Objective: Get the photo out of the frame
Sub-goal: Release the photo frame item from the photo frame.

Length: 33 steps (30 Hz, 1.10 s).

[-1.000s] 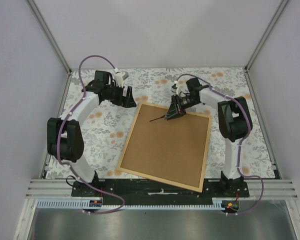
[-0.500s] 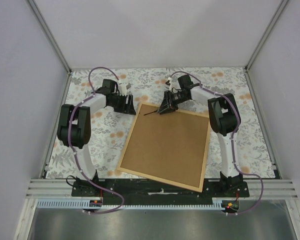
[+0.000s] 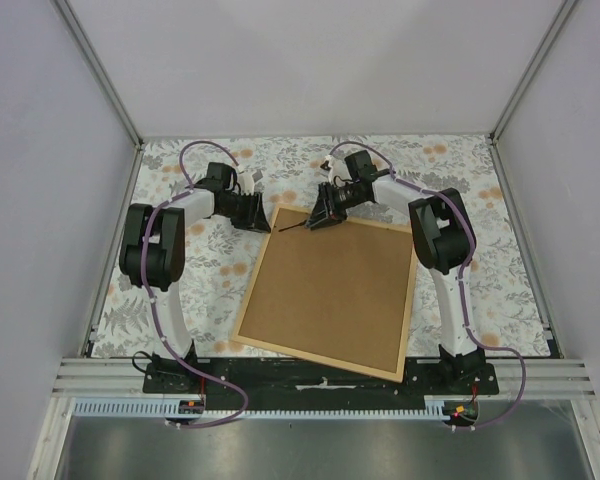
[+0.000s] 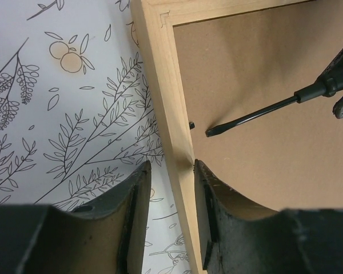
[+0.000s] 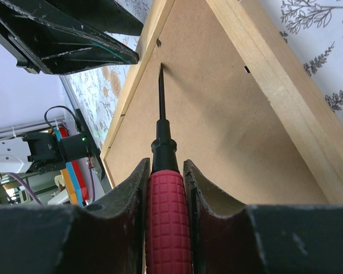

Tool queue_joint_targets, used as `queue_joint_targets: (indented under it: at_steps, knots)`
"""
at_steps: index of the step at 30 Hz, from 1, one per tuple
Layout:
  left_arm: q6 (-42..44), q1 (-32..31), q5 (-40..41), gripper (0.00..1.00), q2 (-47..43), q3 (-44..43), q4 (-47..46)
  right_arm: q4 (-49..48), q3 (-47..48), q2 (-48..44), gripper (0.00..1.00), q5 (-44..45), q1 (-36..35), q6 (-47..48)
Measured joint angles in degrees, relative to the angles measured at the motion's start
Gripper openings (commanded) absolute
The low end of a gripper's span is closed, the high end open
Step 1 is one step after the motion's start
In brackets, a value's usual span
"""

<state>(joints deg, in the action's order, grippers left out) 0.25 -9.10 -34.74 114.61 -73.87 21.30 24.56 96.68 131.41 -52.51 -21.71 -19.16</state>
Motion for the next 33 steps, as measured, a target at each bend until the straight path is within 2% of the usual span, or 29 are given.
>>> queue_joint_targets:
  at_steps: [9,33]
  knots:
    - [-1.1,0.0,-1.3,0.24,0.2,0.3,-0.5,-2.4,0.0,-0.1,0.00,0.9,-0.2,-1.1]
    - [-2.4,0.4,-2.7,0.19,0.2,0.9,-1.5,-13.6,-5.5,-2.2,0.00,2.7,-1.0,-4.8]
